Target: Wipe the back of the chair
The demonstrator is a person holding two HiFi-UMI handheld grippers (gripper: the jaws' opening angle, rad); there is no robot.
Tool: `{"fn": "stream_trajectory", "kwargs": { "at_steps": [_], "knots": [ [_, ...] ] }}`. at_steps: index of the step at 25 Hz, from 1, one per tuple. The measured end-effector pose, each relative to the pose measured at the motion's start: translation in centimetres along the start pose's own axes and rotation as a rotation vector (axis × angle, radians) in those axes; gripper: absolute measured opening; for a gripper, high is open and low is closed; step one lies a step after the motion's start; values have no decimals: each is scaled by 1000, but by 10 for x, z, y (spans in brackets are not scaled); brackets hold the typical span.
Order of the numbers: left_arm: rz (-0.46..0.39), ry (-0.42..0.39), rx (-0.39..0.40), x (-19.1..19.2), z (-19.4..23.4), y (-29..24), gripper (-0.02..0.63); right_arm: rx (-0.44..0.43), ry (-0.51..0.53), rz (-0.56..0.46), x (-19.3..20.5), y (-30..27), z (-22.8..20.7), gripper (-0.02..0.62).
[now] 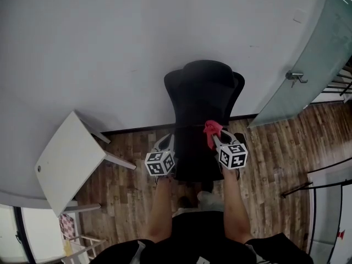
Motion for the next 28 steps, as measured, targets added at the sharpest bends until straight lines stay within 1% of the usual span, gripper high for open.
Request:
{"fn": "stream_trajectory", "kwargs": {
  "at_steps": [5,11,14,18,23,28],
  "knots": [
    [-18,6,8,-5,1,21,21,-6,18,-44,-24,3,9,81],
    [-27,-36,30,-12,-19,26,21,-11,40,-55,-28,26,3,81],
    [-41,-56,47,-15,-47,20,21,-26,59,-37,-22,41,-10,81],
    [-63,-83,87,-18,-97,10,21,-31,82,-31,-28,66,-32,81],
    [-74,-113,118,-13,-156,2,21,-51,101,-26,-32,96,-58,81],
    [-85,-129,122,-12,-192,-1,21,-63,98,-16,-27,118,-80,81]
  ]
}}
Point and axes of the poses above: the fingertips, and each gripper's own axes: y backward along the fingers, z to its left, x out of its underside, the point moved 1 cm from there along y, backward along the fingers, and after that the axes turned 10 degrees about -x, right-handed, at the moved point
